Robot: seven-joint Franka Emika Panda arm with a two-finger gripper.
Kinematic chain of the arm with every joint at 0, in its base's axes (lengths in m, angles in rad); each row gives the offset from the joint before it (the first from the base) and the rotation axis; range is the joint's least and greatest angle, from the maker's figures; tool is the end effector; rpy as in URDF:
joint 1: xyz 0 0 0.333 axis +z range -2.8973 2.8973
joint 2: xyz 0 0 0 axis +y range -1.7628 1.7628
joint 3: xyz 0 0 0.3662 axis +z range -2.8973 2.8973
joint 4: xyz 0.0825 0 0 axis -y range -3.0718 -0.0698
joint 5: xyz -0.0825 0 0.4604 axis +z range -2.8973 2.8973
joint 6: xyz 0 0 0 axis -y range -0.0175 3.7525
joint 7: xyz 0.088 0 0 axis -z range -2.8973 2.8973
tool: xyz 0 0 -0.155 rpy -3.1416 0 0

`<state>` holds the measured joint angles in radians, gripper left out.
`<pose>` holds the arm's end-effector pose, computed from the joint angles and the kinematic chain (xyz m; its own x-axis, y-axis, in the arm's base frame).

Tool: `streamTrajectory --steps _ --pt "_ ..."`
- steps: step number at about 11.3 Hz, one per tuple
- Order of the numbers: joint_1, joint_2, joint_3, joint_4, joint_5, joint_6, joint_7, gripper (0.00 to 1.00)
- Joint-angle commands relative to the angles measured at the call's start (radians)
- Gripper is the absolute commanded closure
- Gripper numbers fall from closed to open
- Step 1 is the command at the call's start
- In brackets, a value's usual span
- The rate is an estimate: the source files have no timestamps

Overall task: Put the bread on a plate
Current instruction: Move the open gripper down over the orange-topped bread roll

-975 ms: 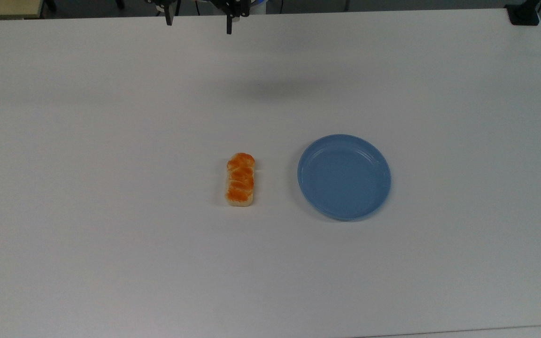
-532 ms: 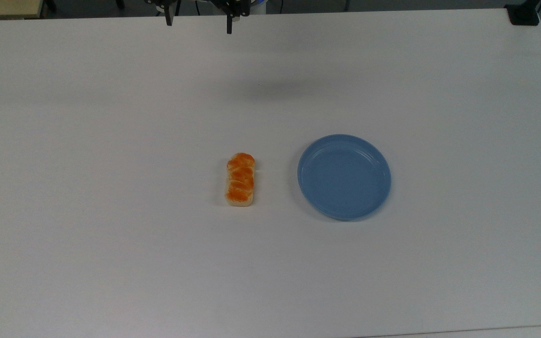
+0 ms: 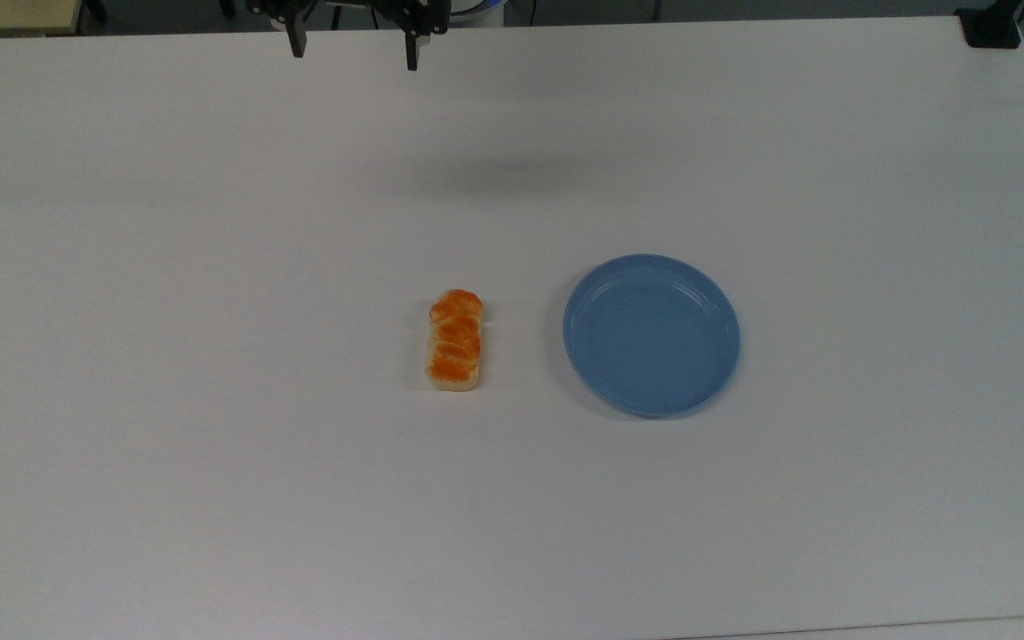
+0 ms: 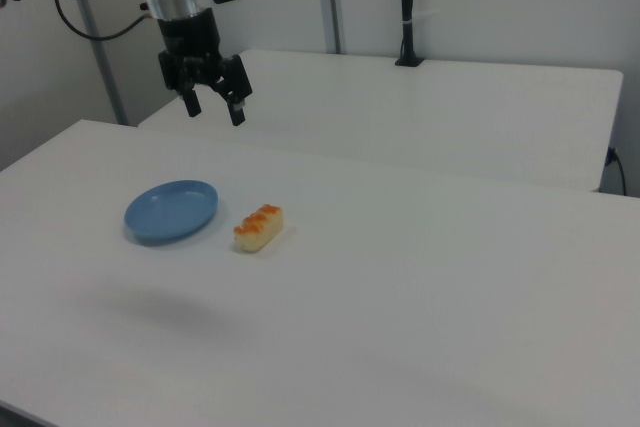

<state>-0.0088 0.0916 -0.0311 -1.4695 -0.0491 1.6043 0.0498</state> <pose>0.6690 -0.0333 0.6263 0.9951 -0.0876 0.0457 -0.0898 -0.9947 0.0497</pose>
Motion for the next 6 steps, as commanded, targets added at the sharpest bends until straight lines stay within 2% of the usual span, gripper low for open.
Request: streamTrajectory --steps 1,5,6 --pt "-0.031 0.045 -0.007 -0.023 0.025 0.116 -0.021 0.00" --pt "-0.016 0.201 0.007 -0.022 0.017 0.241 -0.005 0.00" --pt "0.018 0.238 0.007 -0.022 0.017 0.284 0.001 0.00"
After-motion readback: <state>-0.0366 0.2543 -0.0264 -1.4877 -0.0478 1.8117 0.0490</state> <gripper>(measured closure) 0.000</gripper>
